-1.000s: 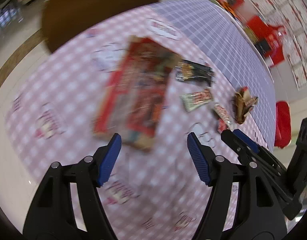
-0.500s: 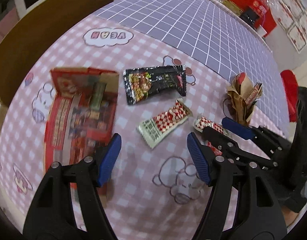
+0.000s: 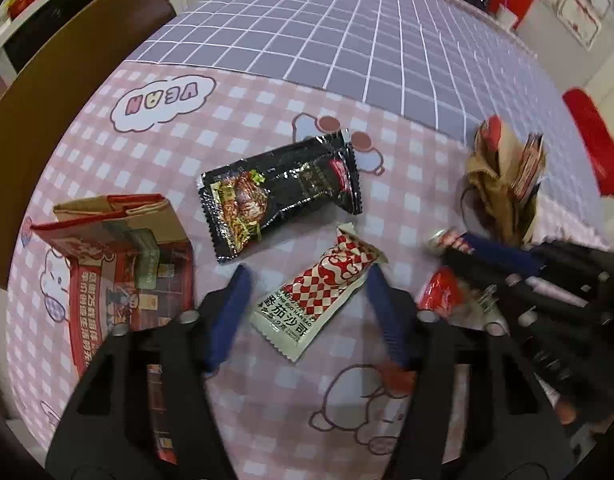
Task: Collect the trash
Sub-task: 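Grasp a red-checkered snack bar with the right tool while the left grasps another, then carry both snack bars over the blue bin and open both tools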
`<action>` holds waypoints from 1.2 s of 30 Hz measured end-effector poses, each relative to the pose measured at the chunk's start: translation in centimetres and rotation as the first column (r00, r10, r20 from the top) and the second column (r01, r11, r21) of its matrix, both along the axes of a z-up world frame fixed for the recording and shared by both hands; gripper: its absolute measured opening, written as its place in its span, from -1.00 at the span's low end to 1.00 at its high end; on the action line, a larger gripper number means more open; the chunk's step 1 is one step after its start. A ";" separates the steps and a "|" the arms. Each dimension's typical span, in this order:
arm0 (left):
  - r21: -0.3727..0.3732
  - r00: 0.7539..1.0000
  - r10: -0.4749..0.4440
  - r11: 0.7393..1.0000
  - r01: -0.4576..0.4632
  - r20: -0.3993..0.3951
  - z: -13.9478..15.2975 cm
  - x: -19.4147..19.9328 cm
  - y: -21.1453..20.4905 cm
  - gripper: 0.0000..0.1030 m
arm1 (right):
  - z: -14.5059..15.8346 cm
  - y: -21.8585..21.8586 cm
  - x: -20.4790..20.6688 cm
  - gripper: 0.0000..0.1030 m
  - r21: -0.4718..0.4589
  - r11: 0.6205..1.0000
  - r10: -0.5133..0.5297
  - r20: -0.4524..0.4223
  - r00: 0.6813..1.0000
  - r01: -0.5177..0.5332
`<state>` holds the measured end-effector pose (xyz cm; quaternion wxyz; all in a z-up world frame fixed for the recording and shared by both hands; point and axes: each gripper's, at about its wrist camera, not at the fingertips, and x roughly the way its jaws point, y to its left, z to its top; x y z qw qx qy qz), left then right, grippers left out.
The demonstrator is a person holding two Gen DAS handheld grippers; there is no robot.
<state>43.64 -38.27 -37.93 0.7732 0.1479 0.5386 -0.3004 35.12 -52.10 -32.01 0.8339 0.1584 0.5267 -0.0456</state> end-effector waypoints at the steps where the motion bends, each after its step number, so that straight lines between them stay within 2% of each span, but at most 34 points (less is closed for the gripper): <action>1: 0.002 1.000 -0.009 1.000 0.009 0.001 -0.1 0.0 -0.1 0.01 | 0.1 -0.2 -0.1 -0.71 0.007 1.000 -0.008 0.003 1.000 0.007; 4: 0.012 0.999 -0.034 0.999 0.034 0.018 -0.1 -0.1 -0.6 -0.16 | 0.5 -0.5 -0.4 -0.72 0.037 0.999 -0.030 0.014 0.999 0.030; 7: 0.033 0.997 -0.070 0.997 0.069 0.034 0.0 -0.5 -1.1 -0.43 | 0.9 -0.6 -0.6 -0.72 0.044 0.998 -0.041 0.023 0.999 0.040; 8: 0.030 0.997 -0.068 0.997 0.067 0.031 0.1 -0.6 -1.2 -0.58 | 1.0 -0.6 -0.7 -0.72 0.046 0.998 -0.043 0.026 0.999 0.042; 10: 0.000 0.999 -0.042 0.999 0.042 0.003 0.3 -0.6 -0.9 -0.67 | 1.5 -0.4 -0.8 -0.72 0.051 0.998 -0.049 0.034 0.998 0.048; 11: -0.035 0.999 -0.021 0.999 0.020 -0.028 0.4 -0.5 -0.4 -0.78 | 1.7 -0.3 -0.9 -0.72 0.051 0.998 -0.050 0.036 0.998 0.048; 13: -0.102 0.996 0.019 0.994 -0.029 -0.091 0.7 -0.3 0.8 -0.78 | 2.3 0.1 -1.0 -0.72 0.047 0.998 -0.050 0.043 0.998 0.048; 16: -0.176 0.989 0.059 0.981 -0.082 -0.132 1.9 -0.5 2.5 -0.79 | 3.7 1.2 -0.8 -0.73 0.048 0.998 -0.038 0.066 0.997 0.034; 21: -0.304 0.971 0.153 0.931 -0.204 -0.183 4.8 -1.3 7.5 -0.80 | 5.9 4.4 -0.3 -0.73 0.067 0.997 0.028 0.103 0.994 -0.035; 26: -0.331 0.946 0.268 0.889 -0.316 -0.184 6.8 -1.4 14.5 -0.80 | 7.3 10.5 0.5 -0.73 0.078 0.986 0.138 0.114 0.984 -0.148; 30: -0.350 0.909 0.363 0.841 -0.413 -0.202 7.8 -2.2 21.6 -0.80 | 7.8 17.5 1.0 -0.73 0.094 0.962 0.247 0.117 0.962 -0.258; 36: -0.326 0.836 0.511 0.770 -0.549 -0.203 8.1 -5.5 34.0 -0.80 | 7.8 31.2 0.9 -0.73 0.136 0.885 0.433 0.112 0.895 -0.445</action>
